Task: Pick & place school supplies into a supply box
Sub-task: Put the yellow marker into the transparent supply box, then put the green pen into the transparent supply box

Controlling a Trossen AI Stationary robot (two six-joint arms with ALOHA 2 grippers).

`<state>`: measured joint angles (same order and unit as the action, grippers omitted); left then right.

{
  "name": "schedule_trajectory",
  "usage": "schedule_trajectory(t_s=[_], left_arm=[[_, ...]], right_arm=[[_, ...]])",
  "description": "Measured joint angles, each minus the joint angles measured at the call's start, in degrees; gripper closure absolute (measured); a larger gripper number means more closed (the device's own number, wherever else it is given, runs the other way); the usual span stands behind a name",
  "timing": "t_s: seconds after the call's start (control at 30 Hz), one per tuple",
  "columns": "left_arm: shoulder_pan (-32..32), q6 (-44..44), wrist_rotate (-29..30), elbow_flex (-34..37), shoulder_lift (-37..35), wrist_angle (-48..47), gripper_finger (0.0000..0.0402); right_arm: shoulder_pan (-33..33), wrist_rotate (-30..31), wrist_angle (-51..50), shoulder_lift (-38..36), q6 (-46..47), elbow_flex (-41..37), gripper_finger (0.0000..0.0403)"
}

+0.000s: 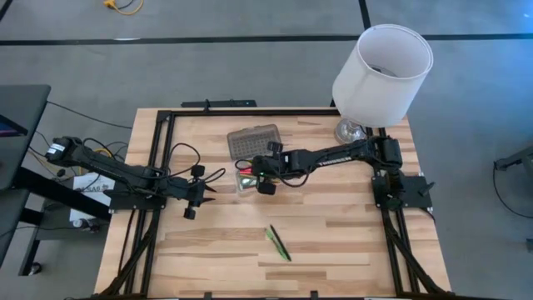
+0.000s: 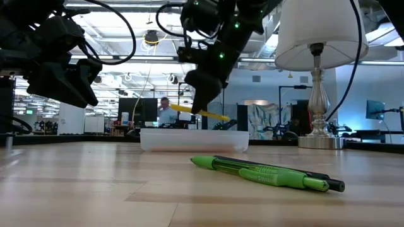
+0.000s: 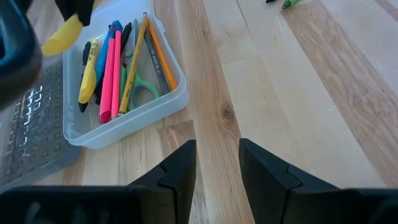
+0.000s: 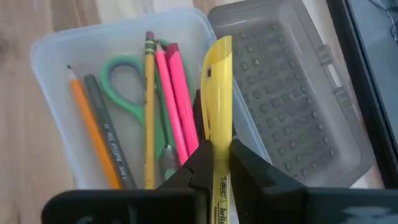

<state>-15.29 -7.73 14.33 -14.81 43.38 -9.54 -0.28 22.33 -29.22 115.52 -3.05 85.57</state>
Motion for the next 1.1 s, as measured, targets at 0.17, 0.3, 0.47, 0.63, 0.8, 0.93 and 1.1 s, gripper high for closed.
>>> schedule_trajectory(t_s=[0.17, 0.3, 0.47, 0.63, 0.8, 0.93, 1.1], left_arm=[[0.0, 0.0, 0.0, 0.0, 0.0, 0.0, 0.0285], [0.0, 0.0, 0.0, 0.0, 0.0, 0.0, 0.0285], [0.0, 0.0, 0.0, 0.0, 0.0, 0.0, 0.0285], [0.0, 0.0, 0.0, 0.0, 0.0, 0.0, 0.0285], [0.0, 0.0, 0.0, 0.0, 0.0, 0.0, 0.0285], [0.0, 0.0, -1.8, 0.0, 0.0, 0.3, 0.0285], [0.0, -2.2, -6.7, 0.0, 1.1, 6.5, 0.0285]], right_arm=[[-0.1, -0.1, 2.6, 0.0, 0.2, -1.9, 0.0378], [-0.1, -0.1, 2.7, 0.0, 2.5, -1.9, 0.0367], [-0.9, 0.0, 2.7, 0.0, 6.2, -1.9, 0.035], [-1.5, 0.0, 2.8, 0.0, 6.7, -1.9, 0.0326], [-1.1, 0.0, 2.6, 0.0, 6.6, -1.9, 0.029], [0.2, 0.3, -0.8, 0.0, 6.7, -1.9, 0.0266], [3.7, 3.4, -6.3, 0.0, 9.7, -1.9, 0.0253]])
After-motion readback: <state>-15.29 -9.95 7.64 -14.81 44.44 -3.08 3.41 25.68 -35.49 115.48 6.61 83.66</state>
